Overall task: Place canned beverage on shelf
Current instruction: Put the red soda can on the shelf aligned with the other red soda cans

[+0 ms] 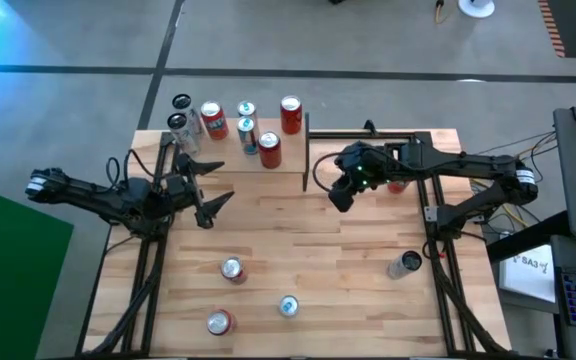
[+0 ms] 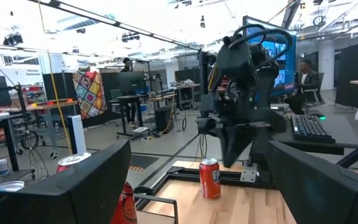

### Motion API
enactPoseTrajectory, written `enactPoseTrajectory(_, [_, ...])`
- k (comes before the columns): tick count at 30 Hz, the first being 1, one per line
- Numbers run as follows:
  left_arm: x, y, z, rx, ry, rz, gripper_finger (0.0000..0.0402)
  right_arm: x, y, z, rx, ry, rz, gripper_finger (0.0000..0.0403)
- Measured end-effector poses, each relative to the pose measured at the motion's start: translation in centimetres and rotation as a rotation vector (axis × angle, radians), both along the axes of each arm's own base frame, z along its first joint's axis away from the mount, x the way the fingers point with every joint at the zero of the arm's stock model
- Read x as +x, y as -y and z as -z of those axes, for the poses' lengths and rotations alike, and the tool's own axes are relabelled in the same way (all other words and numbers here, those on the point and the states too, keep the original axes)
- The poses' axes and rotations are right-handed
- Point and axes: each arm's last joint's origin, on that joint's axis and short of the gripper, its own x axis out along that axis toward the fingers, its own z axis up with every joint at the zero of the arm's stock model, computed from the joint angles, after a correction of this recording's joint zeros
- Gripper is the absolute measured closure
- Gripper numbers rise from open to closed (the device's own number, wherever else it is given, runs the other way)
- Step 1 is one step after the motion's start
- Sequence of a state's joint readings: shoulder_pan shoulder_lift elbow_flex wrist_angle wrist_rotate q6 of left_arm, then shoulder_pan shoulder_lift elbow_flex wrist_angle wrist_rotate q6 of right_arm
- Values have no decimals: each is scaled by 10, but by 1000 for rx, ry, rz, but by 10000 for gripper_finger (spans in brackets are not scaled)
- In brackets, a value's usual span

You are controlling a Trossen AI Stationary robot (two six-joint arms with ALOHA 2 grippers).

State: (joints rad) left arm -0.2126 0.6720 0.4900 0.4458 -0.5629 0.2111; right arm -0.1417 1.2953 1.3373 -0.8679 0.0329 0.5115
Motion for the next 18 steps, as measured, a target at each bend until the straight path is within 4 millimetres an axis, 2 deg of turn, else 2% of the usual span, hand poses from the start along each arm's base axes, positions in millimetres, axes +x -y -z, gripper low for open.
enactPoseTrajectory(5, [1, 0, -1, -2, 10, 0, 43, -5, -4, 4, 155, -50, 11, 394])
enactPoseTrajectory(9, [2, 0, -1, -7, 19, 1, 43, -13, -5, 9, 214, -140, 42, 394])
enactPoseTrajectory(14, [1, 0, -4, -12, 44, 0, 43, -29, 2, 15, 249, -302, 112, 394])
enactPoseTrajectory(18, [-1, 0, -13, -11, 68, -2, 43, -43, 13, 19, 238, -422, 215, 394])
